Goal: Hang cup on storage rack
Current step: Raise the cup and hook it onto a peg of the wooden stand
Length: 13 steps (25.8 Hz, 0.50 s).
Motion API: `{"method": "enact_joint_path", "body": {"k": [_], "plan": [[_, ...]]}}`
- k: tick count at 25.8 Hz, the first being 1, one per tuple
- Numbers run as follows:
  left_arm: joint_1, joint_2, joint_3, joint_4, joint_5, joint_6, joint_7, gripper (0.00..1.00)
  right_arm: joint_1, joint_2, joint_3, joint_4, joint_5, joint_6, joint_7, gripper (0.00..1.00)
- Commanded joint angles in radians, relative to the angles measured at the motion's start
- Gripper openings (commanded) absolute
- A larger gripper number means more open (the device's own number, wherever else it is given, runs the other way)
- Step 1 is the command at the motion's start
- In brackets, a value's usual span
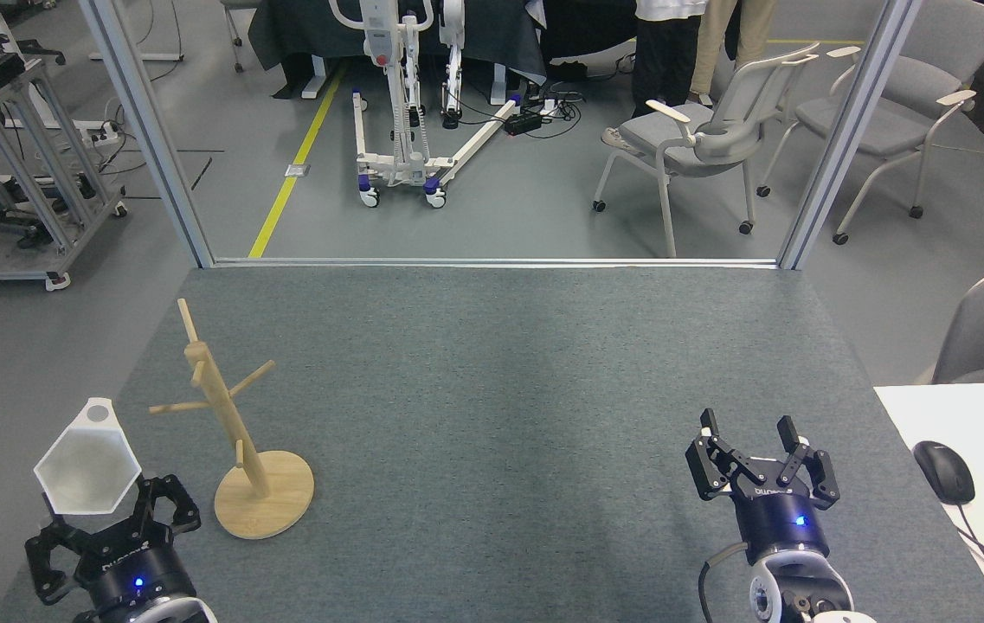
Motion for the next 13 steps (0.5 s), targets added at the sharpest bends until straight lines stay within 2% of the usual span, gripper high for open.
{"method": "enact_joint_path", "body": {"k": [1,13], "plan": [[-0.008,-0.003,-0.005,0.001,-0.022,-0.001,-0.004,0.0,0.007,0.001,0.001,-0.019,0.01,0.011,-0.002,0.99],[-0.025,-0.034,-0.092,0.007,-0.07,-0.001,-0.006,0.0,0.012,-0.004,0.003,-0.011,0.008,0.033,-0.002,0.99]]}}
